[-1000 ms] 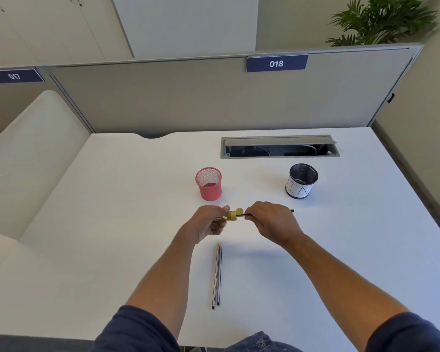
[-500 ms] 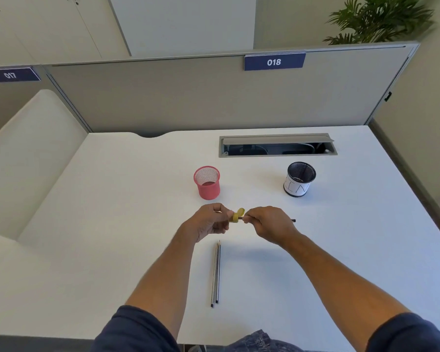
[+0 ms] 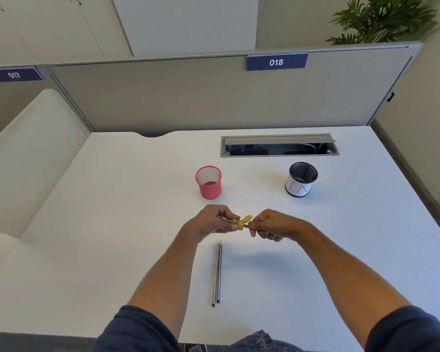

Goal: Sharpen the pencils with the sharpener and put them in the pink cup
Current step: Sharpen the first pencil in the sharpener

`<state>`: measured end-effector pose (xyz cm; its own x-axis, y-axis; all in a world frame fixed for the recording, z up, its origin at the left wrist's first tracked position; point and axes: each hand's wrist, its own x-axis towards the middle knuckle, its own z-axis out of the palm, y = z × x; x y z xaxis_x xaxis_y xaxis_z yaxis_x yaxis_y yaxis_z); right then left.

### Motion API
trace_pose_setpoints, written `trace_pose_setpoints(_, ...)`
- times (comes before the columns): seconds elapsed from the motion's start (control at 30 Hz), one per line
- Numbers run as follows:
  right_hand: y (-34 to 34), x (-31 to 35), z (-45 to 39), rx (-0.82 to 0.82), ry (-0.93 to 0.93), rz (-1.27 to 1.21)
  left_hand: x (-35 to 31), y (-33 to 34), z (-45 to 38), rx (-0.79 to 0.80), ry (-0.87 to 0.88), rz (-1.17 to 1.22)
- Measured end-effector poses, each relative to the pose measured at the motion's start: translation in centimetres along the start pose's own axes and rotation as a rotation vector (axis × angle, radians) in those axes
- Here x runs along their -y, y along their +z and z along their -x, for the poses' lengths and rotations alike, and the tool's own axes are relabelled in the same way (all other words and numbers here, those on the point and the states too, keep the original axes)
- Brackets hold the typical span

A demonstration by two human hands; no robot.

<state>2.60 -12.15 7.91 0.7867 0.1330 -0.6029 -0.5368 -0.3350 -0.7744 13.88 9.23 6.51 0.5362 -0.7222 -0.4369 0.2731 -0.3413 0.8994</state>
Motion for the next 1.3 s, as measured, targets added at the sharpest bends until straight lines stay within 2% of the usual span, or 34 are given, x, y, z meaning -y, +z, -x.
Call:
trace_pose_setpoints(0.13, -0.1, 0.3, -0.1, 0.012, 0.007, -0.028, -0.1, 0.0, 0.0, -0.012, -0.009, 0.002)
trace_pose_setpoints(0.27, 0.3, 0.8, -0.1, -0.107, -0.044, 0.047, -0.1, 0.0, 0.0, -0.065, -0.024, 0.048)
trace_pose_setpoints(0.4, 1.1, 0.6, -0.3, -0.222, -0.199, 0.207, 0.1, -0.1, 0.0, -0.134, -0.017, 0.109)
trace_pose_setpoints(0.47, 1.5, 0.2, -0.5, -0.344, -0.254, 0.357, 0.2, -0.3, 0.0, -0.165, -0.024, 0.139)
trace_pose_setpoints(0.5, 1.7, 0.0, -0.5, -0.449, -0.313, 0.508, 0.3, -0.3, 0.0, -0.182, -0.028, 0.155)
trace_pose_setpoints(0.6, 2.0, -0.8, -0.5, -0.825, -0.632, 0.965, 0.3, -0.2, 0.0, -0.215, -0.045, 0.239)
trace_pose_setpoints(0.67, 2.1, -0.9, -0.5, -0.918, -0.780, 1.051, 0.2, -0.1, -0.1, -0.226, -0.055, 0.290)
trace_pose_setpoints(0.83, 2.0, -1.1, -0.6, -0.917, -0.870, 1.013, 0.1, -0.2, -0.1, -0.243, -0.071, 0.331)
trace_pose_setpoints(1.07, 1.8, -0.1, -0.2, -0.953, -0.934, 1.100, 0.1, -0.1, -0.1, -0.160, -0.094, 0.386)
trace_pose_setpoints(1.2, 2.0, 0.0, 0.3, -0.879, -0.837, 1.026, 0.0, -0.5, 0.2, -0.069, -0.069, 0.285)
trace_pose_setpoints(1.3, 1.9, -0.1, 0.4, -0.754, -0.618, 0.978, 0.1, -0.7, 0.4, -0.034, -0.040, 0.216)
